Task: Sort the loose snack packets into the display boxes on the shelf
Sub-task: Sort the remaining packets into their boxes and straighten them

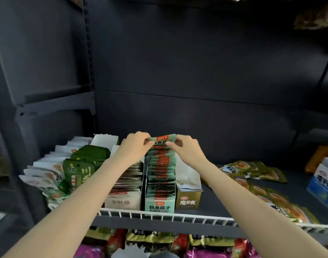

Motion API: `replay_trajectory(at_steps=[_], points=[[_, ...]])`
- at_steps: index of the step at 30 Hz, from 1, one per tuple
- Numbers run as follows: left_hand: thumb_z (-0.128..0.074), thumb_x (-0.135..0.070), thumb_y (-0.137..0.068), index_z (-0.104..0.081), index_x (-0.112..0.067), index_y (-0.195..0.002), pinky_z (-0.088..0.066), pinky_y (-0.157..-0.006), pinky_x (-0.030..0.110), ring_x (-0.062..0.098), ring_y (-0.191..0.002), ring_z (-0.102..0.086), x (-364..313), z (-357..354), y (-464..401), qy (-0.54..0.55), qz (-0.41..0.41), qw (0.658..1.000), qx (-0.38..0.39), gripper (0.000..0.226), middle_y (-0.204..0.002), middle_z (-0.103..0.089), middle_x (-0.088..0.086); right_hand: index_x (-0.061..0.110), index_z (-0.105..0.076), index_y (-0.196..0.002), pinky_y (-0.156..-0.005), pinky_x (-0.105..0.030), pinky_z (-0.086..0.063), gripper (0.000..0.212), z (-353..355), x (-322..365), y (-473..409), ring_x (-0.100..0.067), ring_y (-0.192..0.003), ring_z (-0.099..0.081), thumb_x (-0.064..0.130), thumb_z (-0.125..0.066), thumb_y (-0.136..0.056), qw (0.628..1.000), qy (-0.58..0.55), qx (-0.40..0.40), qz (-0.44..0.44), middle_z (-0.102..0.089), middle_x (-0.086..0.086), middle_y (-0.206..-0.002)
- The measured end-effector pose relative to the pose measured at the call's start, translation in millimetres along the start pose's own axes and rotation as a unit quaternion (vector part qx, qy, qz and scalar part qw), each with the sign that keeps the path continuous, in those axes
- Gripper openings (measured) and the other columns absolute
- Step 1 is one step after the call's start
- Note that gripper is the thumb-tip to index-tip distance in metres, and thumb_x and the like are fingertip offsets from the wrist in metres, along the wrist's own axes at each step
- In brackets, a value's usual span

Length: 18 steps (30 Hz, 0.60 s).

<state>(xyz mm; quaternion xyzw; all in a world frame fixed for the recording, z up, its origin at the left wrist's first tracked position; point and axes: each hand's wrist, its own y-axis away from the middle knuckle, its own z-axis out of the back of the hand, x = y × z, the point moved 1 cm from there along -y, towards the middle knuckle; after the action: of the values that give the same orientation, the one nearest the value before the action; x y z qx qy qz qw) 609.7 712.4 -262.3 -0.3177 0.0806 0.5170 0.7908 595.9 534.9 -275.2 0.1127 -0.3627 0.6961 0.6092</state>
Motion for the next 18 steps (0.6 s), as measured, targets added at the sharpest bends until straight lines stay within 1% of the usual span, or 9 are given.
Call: replay_trajectory(at_steps=[1,3,5,7,10,12,14,16,18], points=[[-0.051,-0.03,-0.095,-0.064,-0.015,-0.102,-0.043,-0.072,0.033,0.022,-0.083,-0.056,0,-1,0,0.011,0.003,1.0,0.015,0.021,-0.077,-0.056,-0.004,0.022,-0.062,-0.099,-0.077,-0.04,-0.052,0.025,-1,-1,0,-0.019,-0.091,-0.06,0.043,-0.052,-0.091,1.0,0.013,-0.013,0.01,-0.068,0.002,-0.092],[-0.05,-0.031,-0.095,-0.063,-0.019,-0.107,-0.047,-0.079,0.037,0.021,-0.089,-0.058,1,-3,0,0.02,-0.001,0.999,0.03,0.021,-0.087,-0.063,-0.002,0.019,-0.06,-0.095,-0.076,-0.041,-0.051,0.019,-2,-2,0,-0.021,-0.09,-0.058,0.035,-0.05,-0.094,0.998,0.038,-0.02,0.038,-0.067,0.001,-0.088],[-0.049,-0.033,-0.095,-0.062,-0.022,-0.11,-0.047,-0.086,0.041,0.023,-0.095,-0.059,-1,-4,0,-0.01,-0.013,0.999,0.031,0.023,-0.096,-0.066,0.0,0.01,-0.059,-0.089,-0.068,-0.039,-0.046,0.02,-2,-3,0,-0.022,-0.077,-0.057,0.026,-0.048,-0.096,0.997,0.052,-0.012,0.047,-0.065,-0.004,-0.077],[-0.045,-0.035,-0.097,-0.062,-0.023,-0.11,-0.043,-0.084,0.039,0.021,-0.092,-0.058,-6,-6,-1,-0.059,-0.024,0.997,0.039,0.025,-0.091,-0.065,-0.002,0.004,-0.056,-0.085,-0.056,-0.034,-0.035,0.024,-1,-3,1,-0.019,-0.061,-0.046,0.022,-0.046,-0.097,0.998,0.047,0.002,0.033,-0.054,-0.003,-0.065],[-0.037,-0.035,-0.1,-0.06,-0.022,-0.116,-0.04,-0.088,0.04,0.022,-0.094,-0.058,-12,-10,-3,-0.113,-0.02,0.99,0.081,0.031,-0.096,-0.064,-0.001,0.009,-0.049,-0.071,-0.051,-0.028,-0.026,0.031,1,-7,1,-0.014,-0.056,-0.037,0.021,-0.041,-0.099,0.998,0.044,0.051,-0.004,-0.042,0.001,-0.061],[-0.031,-0.036,-0.101,-0.059,-0.021,-0.12,-0.038,-0.091,0.042,0.024,-0.102,-0.057,-14,-14,-5,-0.134,-0.002,0.984,0.115,0.037,-0.108,-0.064,0.002,0.011,-0.047,-0.072,-0.052,-0.027,-0.028,0.032,1,-10,3,-0.018,-0.064,-0.043,0.023,-0.038,-0.101,0.994,0.055,0.089,-0.014,-0.046,-0.002,-0.067],[-0.028,-0.037,-0.101,-0.058,-0.021,-0.12,-0.036,-0.09,0.042,0.025,-0.106,-0.055,-18,-18,-6,-0.174,-0.001,0.977,0.12,0.039,-0.109,-0.064,0.003,0.009,-0.056,-0.086,-0.059,-0.029,-0.033,0.029,2,-14,7,-0.024,-0.078,-0.053,0.025,-0.037,-0.101,0.994,0.048,0.096,-0.014,-0.056,-0.005,-0.079],[-0.031,-0.038,-0.1,-0.058,-0.021,-0.119,-0.036,-0.088,0.04,0.024,-0.108,-0.052,-27,-21,-6,-0.206,-0.027,0.976,0.069,0.036,-0.11,-0.063,0.001,0.013,-0.061,-0.11,-0.072,-0.027,-0.038,0.027,7,-19,13,-0.021,-0.099,-0.057,0.025,-0.039,-0.1,0.998,0.024,0.05,-0.012,-0.064,-0.002,-0.105],[-0.036,-0.036,-0.099,-0.055,-0.022,-0.12,-0.035,-0.087,0.037,0.022,-0.11,-0.049,-42,-27,-4,-0.196,-0.062,0.979,0.006,0.032,-0.114,-0.061,-0.002,0.017,-0.059,-0.12,-0.083,-0.025,-0.04,0.028,16,-27,20,-0.015,-0.107,-0.055,0.024,-0.042,-0.099,1.0,0.0,-0.005,-0.016,-0.062,0.002,-0.117]])
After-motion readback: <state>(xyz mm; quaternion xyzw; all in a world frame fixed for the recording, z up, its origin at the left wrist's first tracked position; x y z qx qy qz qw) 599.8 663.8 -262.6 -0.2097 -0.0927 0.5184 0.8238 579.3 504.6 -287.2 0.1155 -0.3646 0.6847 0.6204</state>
